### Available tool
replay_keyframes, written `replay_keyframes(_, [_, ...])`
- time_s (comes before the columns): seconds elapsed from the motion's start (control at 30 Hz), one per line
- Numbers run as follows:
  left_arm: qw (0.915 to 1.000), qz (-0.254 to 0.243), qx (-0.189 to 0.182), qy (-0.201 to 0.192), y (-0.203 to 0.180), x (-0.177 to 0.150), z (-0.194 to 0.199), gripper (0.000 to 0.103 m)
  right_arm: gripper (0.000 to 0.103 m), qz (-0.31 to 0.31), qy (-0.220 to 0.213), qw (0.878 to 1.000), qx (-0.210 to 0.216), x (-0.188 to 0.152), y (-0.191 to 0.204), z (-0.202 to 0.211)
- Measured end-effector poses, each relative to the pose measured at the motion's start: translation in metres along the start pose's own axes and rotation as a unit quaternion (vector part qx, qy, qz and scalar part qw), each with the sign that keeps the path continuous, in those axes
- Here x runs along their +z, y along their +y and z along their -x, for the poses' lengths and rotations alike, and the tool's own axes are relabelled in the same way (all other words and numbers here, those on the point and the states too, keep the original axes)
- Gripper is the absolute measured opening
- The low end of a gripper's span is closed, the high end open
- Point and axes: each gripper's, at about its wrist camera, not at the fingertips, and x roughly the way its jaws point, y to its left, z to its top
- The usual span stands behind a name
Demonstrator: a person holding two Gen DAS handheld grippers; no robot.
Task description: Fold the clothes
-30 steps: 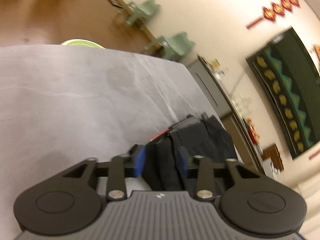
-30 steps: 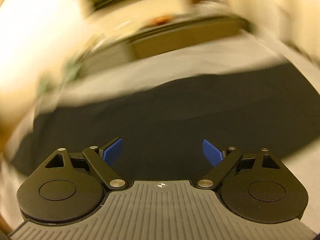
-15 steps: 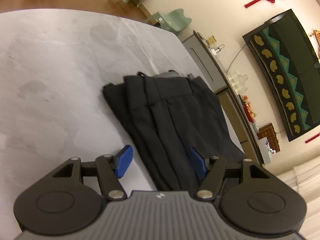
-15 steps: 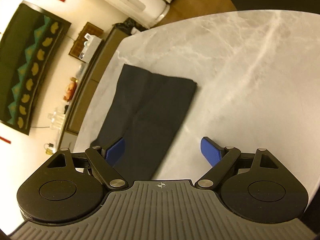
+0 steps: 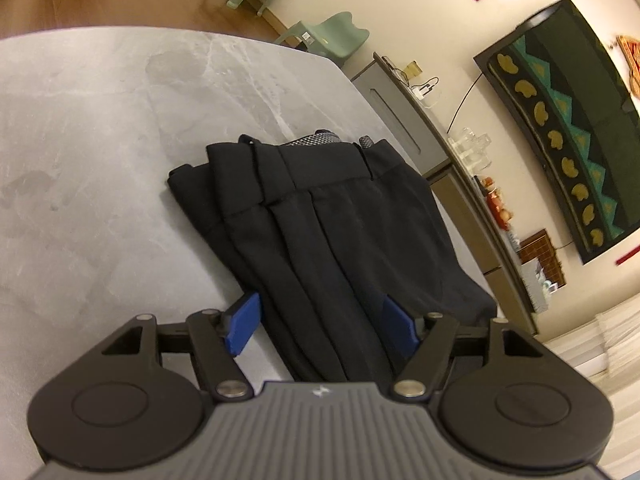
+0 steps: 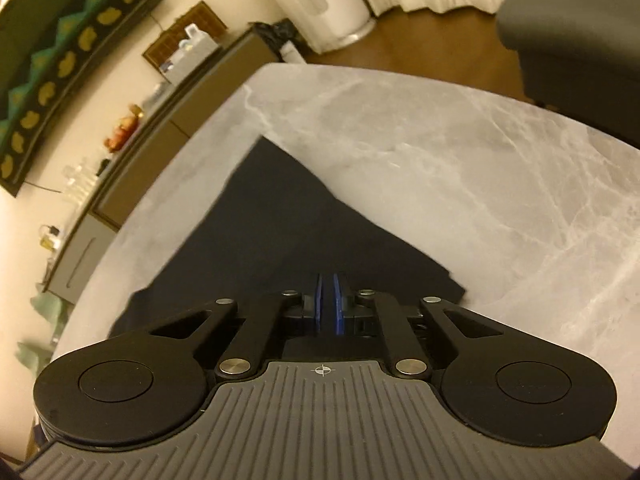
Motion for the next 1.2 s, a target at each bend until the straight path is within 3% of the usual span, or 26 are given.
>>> replay_keyframes(0.1, [0.9999, -0.008, 0.006, 0.000, -0.002, 0.000, 0.000, 0.069, 0.012, -0.014, -0.025, 0.999, 0.017, 0.011, -0.008, 0.013])
replay_keyframes(0.13, [0.9999, -0.010, 0.006, 0.000, -0.002, 0.000, 0.000, 0.069, 0.019, -0.017, -0.034, 0.999, 0.014, 0.016, -0.012, 0.016])
replay_keyframes(0.17, [0.9999, -0.013, 0.007, 0.000, -0.002, 0.000, 0.000, 0.069, 0.041, -0.016, -0.037, 0.999, 0.007, 0.021, -0.015, 0.017])
replay_keyframes(0.23, [0.9998, -0.020, 0.010, 0.000, -0.004, -0.001, 0.000, 0.070, 0.059, -0.004, -0.034, 0.999, -0.007, 0.030, -0.019, 0.015])
replay_keyframes(0.33, [0.9994, -0.031, 0.014, -0.001, -0.008, -0.002, 0.000, 0.073, 0.056, 0.086, 0.006, 0.996, -0.028, 0.030, -0.003, -0.002])
replay_keyframes(0.4, [0.9991, -0.038, 0.017, -0.002, -0.010, -0.003, 0.000, 0.074, 0.042, 0.148, 0.024, 0.988, -0.041, 0.025, 0.009, -0.012])
replay_keyframes(0.47, [0.9989, -0.043, 0.020, -0.003, -0.012, -0.004, 0.000, 0.074, 0.010, 0.201, 0.030, 0.978, -0.053, 0.021, 0.023, -0.017])
replay_keyframes(0.57, [0.9985, -0.047, 0.027, -0.007, -0.015, -0.004, 0.000, 0.075, 0.004, 0.234, 0.017, 0.971, -0.046, 0.019, 0.035, -0.015])
replay_keyframes(0.73, [0.9978, -0.054, 0.038, -0.012, -0.019, -0.004, -0.002, 0.076, 0.002, 0.271, -0.022, 0.962, -0.026, 0.025, 0.048, -0.009])
replay_keyframes(0.8, [0.9975, -0.058, 0.039, -0.012, -0.020, -0.004, -0.001, 0.076, 0.002, 0.273, -0.029, 0.961, -0.039, 0.032, 0.046, -0.015])
replay_keyframes(0.97, [0.9975, -0.060, 0.036, -0.009, -0.020, -0.004, 0.001, 0.076, 0.003, 0.282, -0.005, 0.956, -0.081, 0.028, 0.040, -0.038])
replay_keyframes(1.2, [0.9990, -0.033, 0.030, -0.006, -0.012, -0.001, 0.009, 0.077, 0.010, 0.273, 0.008, 0.958, -0.086, 0.021, 0.033, -0.029])
